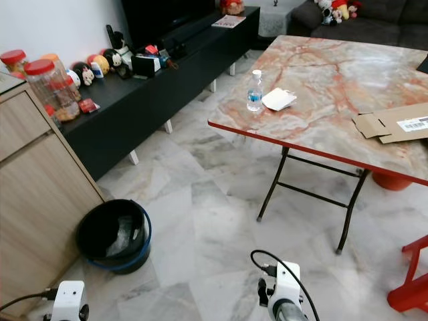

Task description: Picking trash to rubbish bin

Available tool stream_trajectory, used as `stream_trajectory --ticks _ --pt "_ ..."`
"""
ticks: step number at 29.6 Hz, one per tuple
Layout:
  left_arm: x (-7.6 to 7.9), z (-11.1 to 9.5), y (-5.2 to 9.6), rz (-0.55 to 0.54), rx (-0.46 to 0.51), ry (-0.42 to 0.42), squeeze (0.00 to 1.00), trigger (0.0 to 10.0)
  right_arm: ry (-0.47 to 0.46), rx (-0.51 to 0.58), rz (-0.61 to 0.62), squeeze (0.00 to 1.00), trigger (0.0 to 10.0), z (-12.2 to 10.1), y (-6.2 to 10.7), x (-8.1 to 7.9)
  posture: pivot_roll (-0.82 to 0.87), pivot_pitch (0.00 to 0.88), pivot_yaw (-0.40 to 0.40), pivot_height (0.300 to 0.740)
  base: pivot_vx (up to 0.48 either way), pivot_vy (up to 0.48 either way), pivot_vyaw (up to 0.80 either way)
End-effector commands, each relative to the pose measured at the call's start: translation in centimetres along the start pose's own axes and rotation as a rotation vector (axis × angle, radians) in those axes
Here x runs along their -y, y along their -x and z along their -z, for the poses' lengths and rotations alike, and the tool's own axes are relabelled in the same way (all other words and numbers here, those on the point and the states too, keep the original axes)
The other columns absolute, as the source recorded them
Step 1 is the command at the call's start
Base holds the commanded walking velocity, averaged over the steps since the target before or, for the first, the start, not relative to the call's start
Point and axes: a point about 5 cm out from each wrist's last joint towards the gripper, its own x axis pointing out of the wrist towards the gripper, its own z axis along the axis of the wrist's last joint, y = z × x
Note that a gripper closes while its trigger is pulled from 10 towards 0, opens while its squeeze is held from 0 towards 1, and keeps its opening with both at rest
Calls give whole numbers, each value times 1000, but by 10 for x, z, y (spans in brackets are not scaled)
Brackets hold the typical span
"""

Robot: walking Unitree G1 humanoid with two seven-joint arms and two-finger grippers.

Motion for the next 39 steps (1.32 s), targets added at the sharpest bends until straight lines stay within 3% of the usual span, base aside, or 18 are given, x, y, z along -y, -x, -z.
stream_trajectory --ticks 1,6,14,39 --pt "-2 7 2 -14 -19 -3 0 10000 13 -1 -14 0 10000 -1 -1 -4 86 32 68 740 0 0 -788" --pt "-2 9 2 -7 -31 1 0 10000 2 13 -14 0 10000 -7 -2 -7 56 26 74 740 0 -286 -788" --pt "-2 -8 -3 -17 6 13 0 10000 14 18 -30 0 10000 -11 -3 -11 88 0 78 740 0 0 -788" --pt "-5 -3 -2 -7 -18 -50 0 10000 -6 -1 -6 0 10000 -6 -2 -7 63 0 87 740 0 -97 -788"
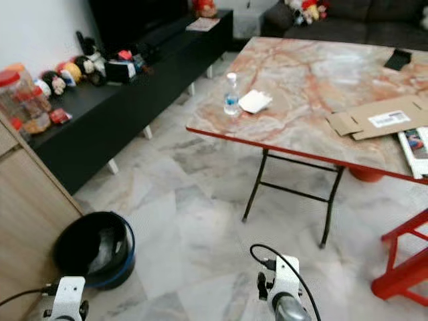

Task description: Picking trash to rubbish bin

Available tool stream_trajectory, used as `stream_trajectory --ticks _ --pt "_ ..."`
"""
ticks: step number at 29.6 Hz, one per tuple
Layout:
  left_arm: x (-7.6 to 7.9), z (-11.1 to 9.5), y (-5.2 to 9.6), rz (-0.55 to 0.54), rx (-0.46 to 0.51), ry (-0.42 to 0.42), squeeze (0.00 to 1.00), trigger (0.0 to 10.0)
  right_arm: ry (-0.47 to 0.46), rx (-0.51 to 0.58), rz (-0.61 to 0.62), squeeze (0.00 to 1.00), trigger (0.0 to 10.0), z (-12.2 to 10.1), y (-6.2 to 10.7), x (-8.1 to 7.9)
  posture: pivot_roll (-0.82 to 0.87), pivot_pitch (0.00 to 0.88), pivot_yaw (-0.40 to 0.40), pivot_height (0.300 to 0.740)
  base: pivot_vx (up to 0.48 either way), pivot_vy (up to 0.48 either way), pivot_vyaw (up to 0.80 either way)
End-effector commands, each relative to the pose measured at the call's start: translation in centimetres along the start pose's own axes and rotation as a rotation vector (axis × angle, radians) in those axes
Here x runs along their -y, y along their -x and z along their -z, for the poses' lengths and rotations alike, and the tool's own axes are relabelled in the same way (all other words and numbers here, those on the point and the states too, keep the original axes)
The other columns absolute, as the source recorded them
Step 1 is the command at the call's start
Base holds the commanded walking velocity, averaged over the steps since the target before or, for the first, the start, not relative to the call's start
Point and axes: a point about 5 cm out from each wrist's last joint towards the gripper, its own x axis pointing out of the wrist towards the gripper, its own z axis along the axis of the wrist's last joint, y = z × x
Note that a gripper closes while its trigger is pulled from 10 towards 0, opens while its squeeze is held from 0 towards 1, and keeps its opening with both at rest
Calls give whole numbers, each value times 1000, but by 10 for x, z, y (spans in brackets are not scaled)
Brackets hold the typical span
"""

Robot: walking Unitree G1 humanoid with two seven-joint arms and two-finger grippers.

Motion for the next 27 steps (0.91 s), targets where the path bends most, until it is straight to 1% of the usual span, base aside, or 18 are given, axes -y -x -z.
stream_trajectory --ticks 1,3,6,15,19,20,21,22,25,26,27 --pt "-3 3 0 -10 -16 -15 0 10000 0 -18 -5 0 10000 4 1 -3 66 0 85 740 0 -480 -788" --pt "-4 3 1 -18 -17 7 0 10000 3 -20 -5 0 10000 5 1 -3 68 0 85 740 0 -240 -788" --pt "-3 3 1 -9 -13 -6 0 10000 6 -23 -7 0 10000 5 1 -3 69 0 84 740 0 0 -788" --pt "-4 2 0 -11 -7 -5 0 10000 4 -16 -10 0 10000 4 0 -4 71 0 87 740 0 0 -788" --pt "-4 -7 -1 -11 30 -7 0 10000 -3 11 -25 0 10000 -2 -1 -8 71 0 87 740 0 0 -730" --pt "-2 -14 -3 -10 65 -5 0 10000 13 35 -35 0 10000 -8 -2 -10 68 0 86 740 0 0 0" --pt "1 -26 -4 -4 119 6 0 10000 41 77 -54 0 10000 -18 -3 -14 68 0 86 740 0 0 0" --pt "1 -26 -4 -4 119 6 0 10000 41 77 -54 0 10000 -18 -3 -14 68 0 86 740 0 0 0" --pt "7 -50 -6 10 227 36 0 10000 78 149 -84 0 10000 -39 -6 -20 73 8 71 740 0 0 0" --pt "12 -68 -6 27 303 59 0 10000 111 209 -105 0 10000 -55 -7 -25 69 12 67 740 0 0 0" --pt "17 -81 -6 39 358 70 0 10000 124 259 -123 0 10000 -69 -7 -29 65 13 63 740 0 0 0"
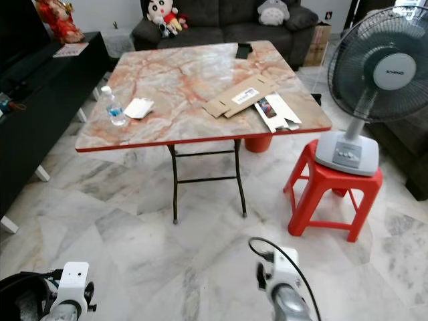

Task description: Picking trash to rubbish bin

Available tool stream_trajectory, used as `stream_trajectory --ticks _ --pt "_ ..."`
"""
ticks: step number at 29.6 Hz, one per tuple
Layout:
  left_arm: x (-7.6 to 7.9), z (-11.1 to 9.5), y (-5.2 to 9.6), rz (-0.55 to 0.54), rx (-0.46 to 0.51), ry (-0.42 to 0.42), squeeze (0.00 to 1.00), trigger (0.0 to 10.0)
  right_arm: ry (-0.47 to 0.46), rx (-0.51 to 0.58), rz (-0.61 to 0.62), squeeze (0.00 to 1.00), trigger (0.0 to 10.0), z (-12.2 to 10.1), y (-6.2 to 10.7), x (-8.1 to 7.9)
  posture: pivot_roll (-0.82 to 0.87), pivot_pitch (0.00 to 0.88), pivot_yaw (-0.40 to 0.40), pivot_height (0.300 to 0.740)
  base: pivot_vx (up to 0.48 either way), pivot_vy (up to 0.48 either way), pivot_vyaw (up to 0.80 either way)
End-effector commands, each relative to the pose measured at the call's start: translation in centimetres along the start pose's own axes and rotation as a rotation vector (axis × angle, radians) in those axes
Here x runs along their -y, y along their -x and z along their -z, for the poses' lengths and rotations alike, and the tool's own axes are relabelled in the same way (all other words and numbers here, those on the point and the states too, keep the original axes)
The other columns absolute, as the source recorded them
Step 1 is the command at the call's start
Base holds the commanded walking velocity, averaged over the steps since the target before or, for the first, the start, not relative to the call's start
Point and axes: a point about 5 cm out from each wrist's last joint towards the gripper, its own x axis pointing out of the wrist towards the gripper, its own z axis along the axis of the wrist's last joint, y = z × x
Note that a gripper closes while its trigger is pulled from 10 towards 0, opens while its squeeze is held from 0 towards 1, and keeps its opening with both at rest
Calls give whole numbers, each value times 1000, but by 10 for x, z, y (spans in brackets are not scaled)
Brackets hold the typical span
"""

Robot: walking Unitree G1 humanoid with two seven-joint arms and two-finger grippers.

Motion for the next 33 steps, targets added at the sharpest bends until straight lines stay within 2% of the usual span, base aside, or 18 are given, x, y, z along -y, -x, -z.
stream_trajectory --ticks 1,2,5,6,9,10,11,14,16,17,18,24,29,30,33 --pt "5 -30 -8 9 126 31 0 10000 42 106 -33 0 10000 -27 -6 -5 65 13 63 740 0 0 0" --pt "9 -42 -10 17 173 44 0 10000 70 158 -51 0 10000 -42 -8 -8 58 16 51 740 0 0 0" --pt "18 -60 -13 38 248 53 0 10000 80 235 -71 0 10000 -64 -11 -11 55 12 43 740 0 0 0" --pt "24 -78 -14 51 326 50 0 10000 110 307 -96 0 10000 -85 -12 -16 55 13 38 740 0 0 0" --pt "26 -84 -14 55 354 50 0 10000 127 332 -105 0 10000 -91 -12 -19 55 13 38 740 0 0 0" --pt "32 -111 -14 74 459 35 0 10000 119 451 -131 0 10000 -120 -11 -29 69 11 44 740 0 0 0" --pt "35 -122 -13 83 504 27 0 10000 114 501 -140 0 10000 -133 -10 -34 69 11 44 740 0 0 0" --pt "40 -146 -10 97 599 18 0 10000 109 596 -149 0 10000 -157 -6 -42 71 3 47 740 0 0 0" --pt "43 -168 -6 99 682 31 0 10000 70 676 -151 0 10000 -179 -1 -48 72 0 44 740 0 0 0" --pt "44 -171 -6 98 691 35 0 10000 62 684 -151 0 10000 -181 -1 -49 72 0 44 740 0 0 0" --pt "46 -184 -3 102 736 28 0 10000 43 720 -144 0 10000 -191 2 -52 72 0 46 740 0 0 0" --pt "53 -219 5 126 836 33 0 10000 70 815 -129 0 10000 -216 10 -64 70 0 58 740 282 0 0" --pt "54 -231 8 133 868 30 0 10000 81 854 -125 0 10000 -225 14 -67 68 0 63 740 326 0 0" --pt "54 -234 8 132 870 32 0 10000 124 857 -112 0 10000 -227 15 -68 67 0 66 740 341 0 425" --pt "55 -236 9 137 875 30 0 10000 137 860 -121 0 10000 -228 15 -70 67 0 66 740 344 0 142"
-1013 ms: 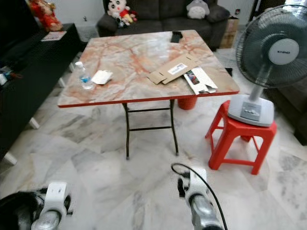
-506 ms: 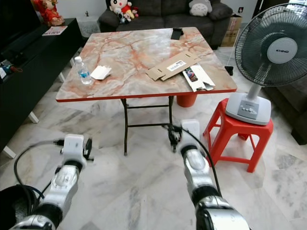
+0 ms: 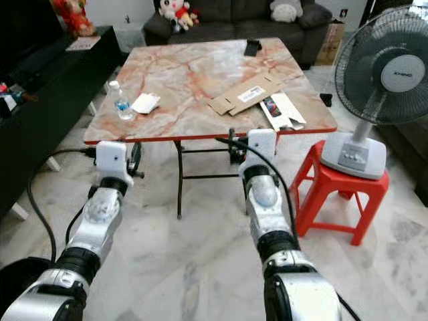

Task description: Picking trash to rubbish bin

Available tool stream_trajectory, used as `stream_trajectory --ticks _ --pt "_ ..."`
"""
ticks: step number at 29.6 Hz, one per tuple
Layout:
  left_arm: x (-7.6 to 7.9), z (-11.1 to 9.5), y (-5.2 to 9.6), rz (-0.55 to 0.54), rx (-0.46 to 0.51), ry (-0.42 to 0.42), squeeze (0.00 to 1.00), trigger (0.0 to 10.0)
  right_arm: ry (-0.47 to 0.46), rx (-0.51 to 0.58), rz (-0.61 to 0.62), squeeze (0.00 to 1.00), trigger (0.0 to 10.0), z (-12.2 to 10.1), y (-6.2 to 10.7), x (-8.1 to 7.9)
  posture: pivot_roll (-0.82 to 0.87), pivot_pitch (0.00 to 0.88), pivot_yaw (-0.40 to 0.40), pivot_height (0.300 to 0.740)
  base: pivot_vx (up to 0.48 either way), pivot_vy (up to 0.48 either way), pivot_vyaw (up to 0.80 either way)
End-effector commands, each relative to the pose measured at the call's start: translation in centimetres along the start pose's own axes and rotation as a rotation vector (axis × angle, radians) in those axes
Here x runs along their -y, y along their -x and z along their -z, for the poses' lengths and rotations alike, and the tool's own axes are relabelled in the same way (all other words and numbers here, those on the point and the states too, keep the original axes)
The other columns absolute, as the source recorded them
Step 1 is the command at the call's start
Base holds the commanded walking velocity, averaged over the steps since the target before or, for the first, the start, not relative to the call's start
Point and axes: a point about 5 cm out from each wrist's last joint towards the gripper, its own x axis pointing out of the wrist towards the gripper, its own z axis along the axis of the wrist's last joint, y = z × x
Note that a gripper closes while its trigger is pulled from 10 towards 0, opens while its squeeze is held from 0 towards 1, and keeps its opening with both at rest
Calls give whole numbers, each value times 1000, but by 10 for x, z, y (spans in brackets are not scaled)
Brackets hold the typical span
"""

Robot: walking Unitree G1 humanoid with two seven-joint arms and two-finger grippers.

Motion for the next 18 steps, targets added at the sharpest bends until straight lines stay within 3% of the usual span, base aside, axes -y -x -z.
stream_trajectory --ticks 1,18 --pt "-2 1 1 5 -12 -18 0 10000 4 21 -28 0 10000 -5 -3 -9 63 0 65 740 345 0 0" --pt "5 -2 4 22 -11 -2 0 10000 -10 7 -32 0 10000 -4 -1 -14 74 0 56 740 366 0 0"
